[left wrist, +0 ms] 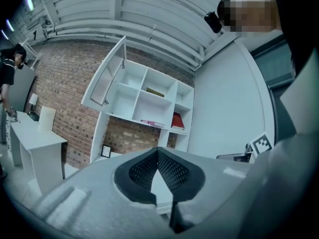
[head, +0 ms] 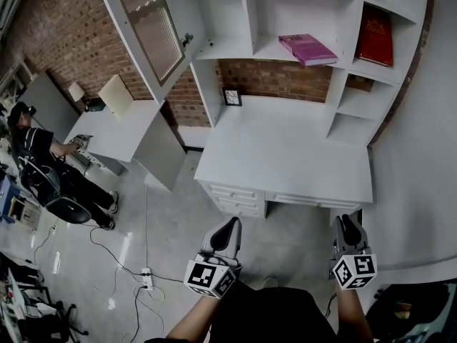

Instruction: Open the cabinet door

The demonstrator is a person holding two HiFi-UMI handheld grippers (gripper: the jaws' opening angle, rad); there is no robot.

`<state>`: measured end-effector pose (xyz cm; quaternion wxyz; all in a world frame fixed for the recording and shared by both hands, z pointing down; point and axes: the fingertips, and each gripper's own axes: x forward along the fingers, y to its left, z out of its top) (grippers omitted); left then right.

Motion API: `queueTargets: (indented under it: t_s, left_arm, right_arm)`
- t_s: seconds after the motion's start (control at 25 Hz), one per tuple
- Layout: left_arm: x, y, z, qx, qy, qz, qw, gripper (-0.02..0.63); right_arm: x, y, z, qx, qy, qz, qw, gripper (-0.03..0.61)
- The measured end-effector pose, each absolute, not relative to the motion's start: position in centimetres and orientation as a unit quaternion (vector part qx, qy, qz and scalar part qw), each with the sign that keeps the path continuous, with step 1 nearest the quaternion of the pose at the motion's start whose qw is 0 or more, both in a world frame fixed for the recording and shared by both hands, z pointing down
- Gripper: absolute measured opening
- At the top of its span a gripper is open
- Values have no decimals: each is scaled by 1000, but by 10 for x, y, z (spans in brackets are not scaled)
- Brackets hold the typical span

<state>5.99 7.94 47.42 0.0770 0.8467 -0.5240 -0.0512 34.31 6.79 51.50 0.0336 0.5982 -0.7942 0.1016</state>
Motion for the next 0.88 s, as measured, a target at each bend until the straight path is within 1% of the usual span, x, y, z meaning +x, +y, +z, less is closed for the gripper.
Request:
queueTargets:
  t_s: [0.16,0.28,0.36,0.88]
  left_arm:
    - [58,82,477,844,-528,-54,76,18]
    - [57,82,478,844,-528,-54,76,18]
    - [57,82,475,845,-528,-55,72,18]
    - [57,80,467,848,-523,-64,60,18]
  right_arm:
    - [341,68,517,600,-794,97,29,64]
    - [339,69,514,601,-793,92,24,12]
    - [338,70,515,604,-791,94,25,2]
    - [344,76,510,621,-780,69,39,2]
